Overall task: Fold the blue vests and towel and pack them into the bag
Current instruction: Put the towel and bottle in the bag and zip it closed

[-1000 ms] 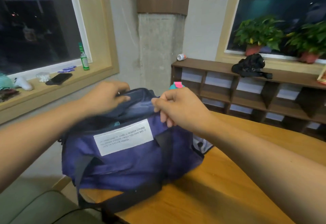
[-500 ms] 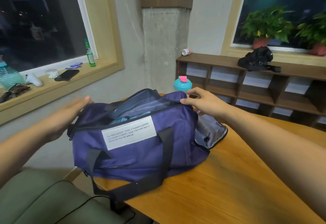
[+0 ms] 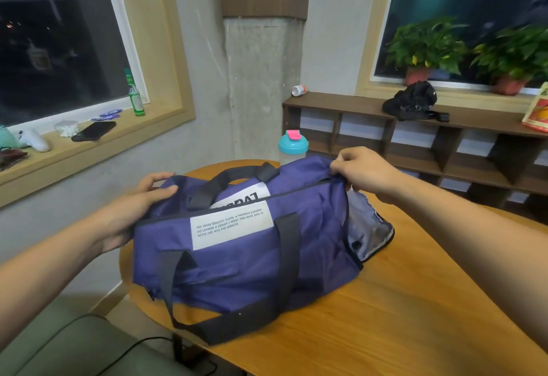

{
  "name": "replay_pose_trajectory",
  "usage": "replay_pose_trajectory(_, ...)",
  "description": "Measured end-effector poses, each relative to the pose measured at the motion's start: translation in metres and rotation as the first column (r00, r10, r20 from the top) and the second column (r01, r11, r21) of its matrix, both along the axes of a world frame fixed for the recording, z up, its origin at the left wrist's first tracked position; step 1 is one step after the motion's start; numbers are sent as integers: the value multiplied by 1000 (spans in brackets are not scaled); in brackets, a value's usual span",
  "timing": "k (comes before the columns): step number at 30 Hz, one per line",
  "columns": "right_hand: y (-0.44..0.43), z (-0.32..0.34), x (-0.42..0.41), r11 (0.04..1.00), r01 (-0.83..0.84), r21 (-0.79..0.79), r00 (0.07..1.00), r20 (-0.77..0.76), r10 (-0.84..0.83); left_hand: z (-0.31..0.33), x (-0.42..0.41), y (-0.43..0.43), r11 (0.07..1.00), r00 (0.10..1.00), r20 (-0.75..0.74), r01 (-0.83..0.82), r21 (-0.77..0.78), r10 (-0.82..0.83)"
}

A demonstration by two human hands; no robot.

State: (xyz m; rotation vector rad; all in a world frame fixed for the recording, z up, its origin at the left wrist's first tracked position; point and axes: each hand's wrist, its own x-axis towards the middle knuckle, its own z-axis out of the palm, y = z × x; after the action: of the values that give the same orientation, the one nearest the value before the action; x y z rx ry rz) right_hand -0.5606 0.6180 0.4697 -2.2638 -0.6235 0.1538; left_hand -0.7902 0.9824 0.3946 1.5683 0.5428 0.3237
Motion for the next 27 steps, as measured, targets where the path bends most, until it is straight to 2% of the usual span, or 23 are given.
replay_pose_trajectory(9, -115, 11, 29, 981, 191, -23, 982, 8, -191, 2, 85, -84, 984, 984, 6, 177, 15, -177)
replay_pose_trajectory(18, -233, 9, 53, 906, 419, -60, 908, 2, -420, 3, 166, -184, 928, 927, 43, 373, 8, -373)
replay_pose_trajectory(27, -262, 0, 59, 839, 490, -235, 872, 117, -476, -3, 204, -218, 896, 894, 53, 443, 36, -444)
